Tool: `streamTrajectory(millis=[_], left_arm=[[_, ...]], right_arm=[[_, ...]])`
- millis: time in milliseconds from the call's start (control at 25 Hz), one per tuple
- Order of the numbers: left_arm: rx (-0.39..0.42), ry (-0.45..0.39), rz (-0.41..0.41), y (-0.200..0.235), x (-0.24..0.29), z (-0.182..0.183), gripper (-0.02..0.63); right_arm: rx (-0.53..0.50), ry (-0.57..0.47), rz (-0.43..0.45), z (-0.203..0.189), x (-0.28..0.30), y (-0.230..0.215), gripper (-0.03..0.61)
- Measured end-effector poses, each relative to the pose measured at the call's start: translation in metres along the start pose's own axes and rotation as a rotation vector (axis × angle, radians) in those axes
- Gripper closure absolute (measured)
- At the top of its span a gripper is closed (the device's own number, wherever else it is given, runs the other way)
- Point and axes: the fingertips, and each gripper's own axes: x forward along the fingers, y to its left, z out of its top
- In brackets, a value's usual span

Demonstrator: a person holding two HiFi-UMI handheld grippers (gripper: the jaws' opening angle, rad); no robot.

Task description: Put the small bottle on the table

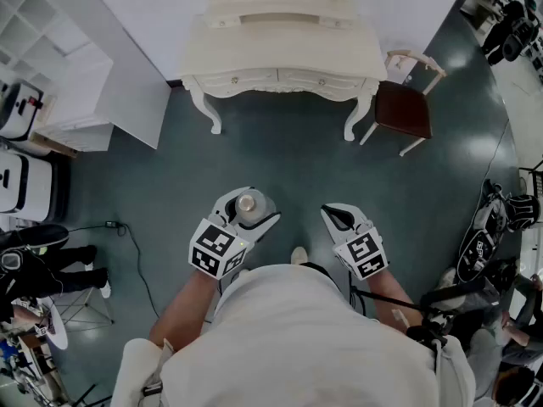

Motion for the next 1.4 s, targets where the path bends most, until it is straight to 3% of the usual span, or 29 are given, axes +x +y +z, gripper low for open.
streamTrajectory(millis=[520, 880, 960, 1120, 1400], left_arm=[[-0.064, -0.015, 0.110, 0.046, -0.165, -0.089, 0.281], [-0.082, -0.030, 0.111, 0.065, -0.246, -0.138, 0.281], [-0.088, -0.032, 0.105, 0.071, -0.254, -0.147, 0.281], [-0.111, -0.041, 0.099, 0.083, -0.252, -0.147, 0.281], [-0.096, -0.037, 0.121, 0.125, -0.215, -0.121, 0.281]], right_arm=[[-0.106, 0.022, 0.110, 0.052, 0.061, 0.159, 0.578], [-0.069, 0.010, 0.078, 0.061, 0.087, 0.243, 0.577], [-0.064, 0.024, 0.072, 0.057, 0.090, 0.256, 0.538], [-0.069, 0.060, 0.069, 0.054, 0.093, 0.257, 0.520], [-0.075, 0.034, 0.090, 0.072, 0.139, 0.207, 0.502]])
